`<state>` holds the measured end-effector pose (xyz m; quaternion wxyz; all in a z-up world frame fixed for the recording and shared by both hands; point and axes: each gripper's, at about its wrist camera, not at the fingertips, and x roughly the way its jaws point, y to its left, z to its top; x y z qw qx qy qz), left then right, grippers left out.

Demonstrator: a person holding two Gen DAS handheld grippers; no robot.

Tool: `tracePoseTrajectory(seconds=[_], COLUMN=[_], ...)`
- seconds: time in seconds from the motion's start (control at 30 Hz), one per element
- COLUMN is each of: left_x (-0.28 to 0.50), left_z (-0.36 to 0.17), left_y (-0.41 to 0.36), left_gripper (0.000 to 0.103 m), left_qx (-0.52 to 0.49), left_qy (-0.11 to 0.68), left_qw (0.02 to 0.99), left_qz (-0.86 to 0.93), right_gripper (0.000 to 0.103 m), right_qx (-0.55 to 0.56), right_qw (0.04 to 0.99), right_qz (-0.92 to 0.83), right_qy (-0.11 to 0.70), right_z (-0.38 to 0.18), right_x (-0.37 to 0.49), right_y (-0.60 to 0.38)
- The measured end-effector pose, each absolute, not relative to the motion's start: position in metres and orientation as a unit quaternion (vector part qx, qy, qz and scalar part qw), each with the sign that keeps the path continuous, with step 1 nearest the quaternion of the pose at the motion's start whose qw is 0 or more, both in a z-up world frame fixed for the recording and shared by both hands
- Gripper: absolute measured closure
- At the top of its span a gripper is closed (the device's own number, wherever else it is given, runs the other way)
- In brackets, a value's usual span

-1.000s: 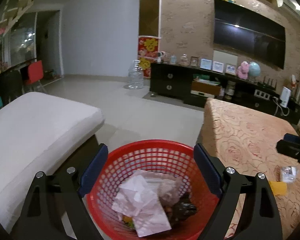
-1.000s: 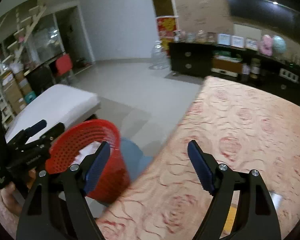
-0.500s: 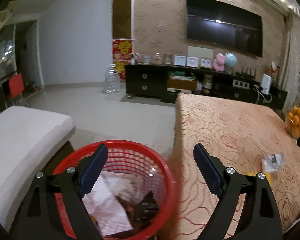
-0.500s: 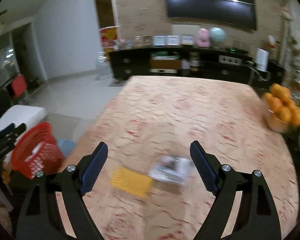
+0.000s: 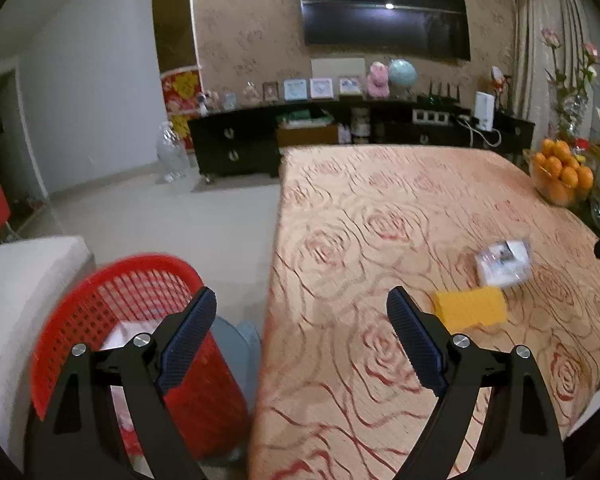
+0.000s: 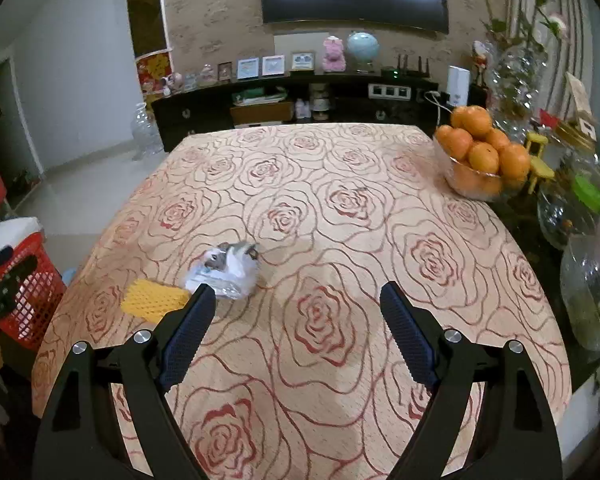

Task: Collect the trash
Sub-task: 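Move both open tools back toward the clear wrapper and yellow net, then grasp the yellow foam net with the left tool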

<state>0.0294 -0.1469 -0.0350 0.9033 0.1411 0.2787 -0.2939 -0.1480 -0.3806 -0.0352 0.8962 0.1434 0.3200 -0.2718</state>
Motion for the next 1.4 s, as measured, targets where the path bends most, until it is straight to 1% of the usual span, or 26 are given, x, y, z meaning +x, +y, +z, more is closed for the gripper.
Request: tracePoseTrajectory(seconds=[0.4,0.8,1.07,1.27,1.4], left_x=[-0.002,-0.013,-0.016,-0.014,-0.014], left_z=[-0.068,-0.075,-0.077,-0.075,-0.084], left_y=[-0.133,-0.134,-0.175,-0.222,-0.257], left_gripper=[0.019,0.019,0.019,0.019,0.019], left_qx=[0.151,0.151,0.188,0.209,0.228], left_qy=[0.325,0.354,0.353,0.346,0.349], left_qw=[0.884,0.867,0.85,0.838,0.823], left_qz=[-0.301,-0.318,-0.343,-0.368,-0.386], right_gripper=[0.021,0.021,0.021,0.021,0.021], right_qx=[0.167,0.198,0.215,0.214,0.216], right_qw=[0.888,0.875,0.876,0.88,0.88], right_qz=[-0.295,-0.308,-0.299,-0.292,-0.287], right_qy=[0.31,0.317,0.31,0.309,0.31], right_z=[-0.044,-0.056,-0.057,-0.056,-0.057], right_x=[-0.182,-0.205,-0.206,-0.205,-0.203], right_y=[-0.383,-0.393,-0.396,-0.393,-0.392])
